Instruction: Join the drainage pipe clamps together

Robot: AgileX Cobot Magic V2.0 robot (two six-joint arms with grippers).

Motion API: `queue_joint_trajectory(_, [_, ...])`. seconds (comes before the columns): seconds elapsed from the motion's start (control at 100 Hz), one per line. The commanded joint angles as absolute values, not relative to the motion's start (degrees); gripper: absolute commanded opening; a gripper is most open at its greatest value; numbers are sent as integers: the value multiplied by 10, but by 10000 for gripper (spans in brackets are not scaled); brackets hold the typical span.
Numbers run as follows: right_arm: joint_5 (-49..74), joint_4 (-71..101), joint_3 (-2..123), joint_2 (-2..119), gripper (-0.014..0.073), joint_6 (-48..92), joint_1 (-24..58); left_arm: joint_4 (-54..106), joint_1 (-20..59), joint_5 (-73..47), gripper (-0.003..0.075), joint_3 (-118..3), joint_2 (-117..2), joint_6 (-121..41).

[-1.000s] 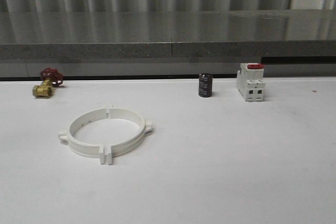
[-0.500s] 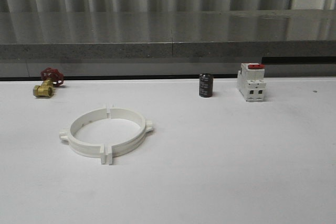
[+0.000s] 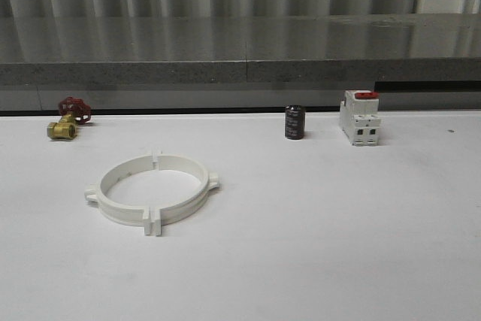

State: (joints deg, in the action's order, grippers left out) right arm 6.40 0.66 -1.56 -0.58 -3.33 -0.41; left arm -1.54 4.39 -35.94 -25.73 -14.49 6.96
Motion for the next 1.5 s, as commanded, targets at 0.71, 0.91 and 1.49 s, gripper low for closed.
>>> queue_joint_trajectory(0.71, [23,7,-6,-17,-65,-26,-6,0,14,-187,-21,-173,-88,-22])
queue_joint_trajectory(0.91, [23,7,-6,-17,-65,-26,-6,-19,2,-80,-21,-59,-17,12])
queue_joint_trajectory(1.49, [23,7,-6,-16,-65,-26,-6,-27,3,-49,-21,25,18,42])
